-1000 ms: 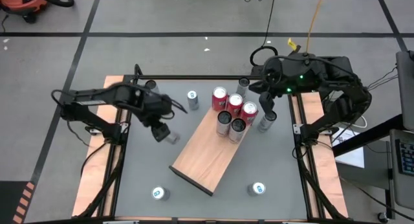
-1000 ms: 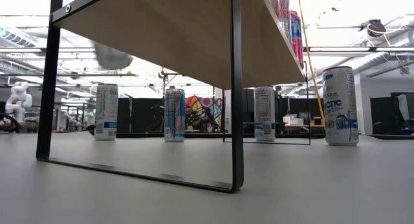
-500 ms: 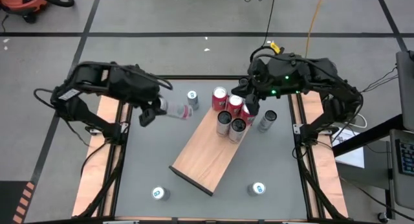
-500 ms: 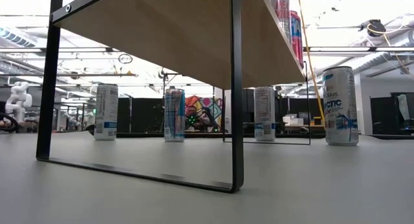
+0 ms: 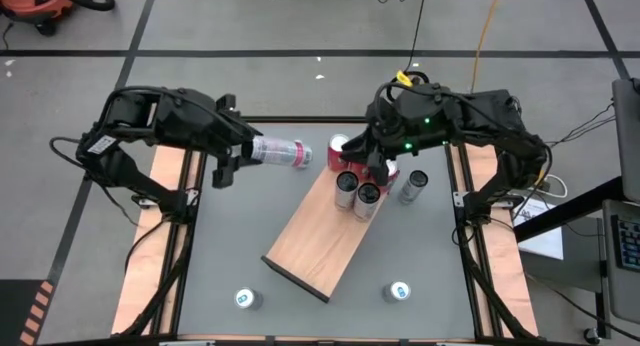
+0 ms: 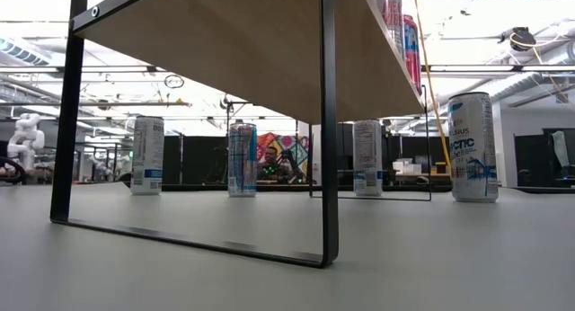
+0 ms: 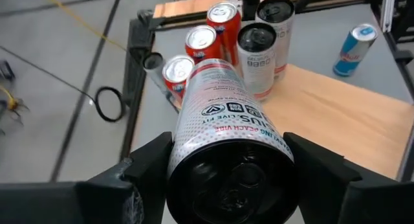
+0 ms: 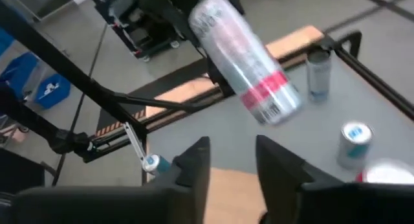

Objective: Place canned beverage on shelf
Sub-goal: Put the white pink soda can on the shelf aligned with the other white pink soda cans

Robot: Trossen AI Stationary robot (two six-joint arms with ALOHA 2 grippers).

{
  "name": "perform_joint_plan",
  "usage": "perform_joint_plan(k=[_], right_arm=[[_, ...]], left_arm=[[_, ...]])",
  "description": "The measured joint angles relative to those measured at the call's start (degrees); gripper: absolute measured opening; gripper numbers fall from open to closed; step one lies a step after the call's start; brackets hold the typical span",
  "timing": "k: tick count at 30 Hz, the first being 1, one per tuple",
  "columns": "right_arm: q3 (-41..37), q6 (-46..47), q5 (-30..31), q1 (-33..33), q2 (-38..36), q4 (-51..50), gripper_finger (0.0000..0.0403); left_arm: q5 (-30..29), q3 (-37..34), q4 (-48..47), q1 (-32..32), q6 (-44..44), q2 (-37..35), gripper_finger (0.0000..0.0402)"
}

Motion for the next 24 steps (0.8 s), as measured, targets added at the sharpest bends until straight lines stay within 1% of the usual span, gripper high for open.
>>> perform_joint_plan(k=[5,8,11,13,18,21,24], right_arm=[[0.0,-2.28,-0.05,0.5,0.53,4.41,0.0184],[0.0,-3.02,0.57,0.5,0.54,5.45,0.023],[0.0,-6.9,3.63,0.77,0.54,5.93,0.0275],[0.0,-10.23,6.08,1.34,0.48,6.49,0.0302],[0.02,-20.13,11.24,2.73,0.59,6.73,0.0358],[0.02,-24.78,14.47,3.09,1.65,6.08,0.0372],[0.02,-29.05,16.42,3.07,3.09,5.83,0.0375]], left_arm=[[-0.28,0.0,4.81,-0.13,6.63,0.0,0.0251],[-0.28,0.0,7.5,-0.17,7.02,0.0,0.0251],[-0.28,0.0,9.21,-0.15,6.51,0.0,0.0251],[-0.28,0.0,9.75,-0.15,3.89,0.29,0.0251],[-0.87,0.0,11.47,0.0,-7.5,1.06,0.0251],[-1.07,0.0,12.42,0.0,-14.01,1.31,0.0251],[-1.26,0.0,12.39,0.0,-21.29,1.95,0.0251]])
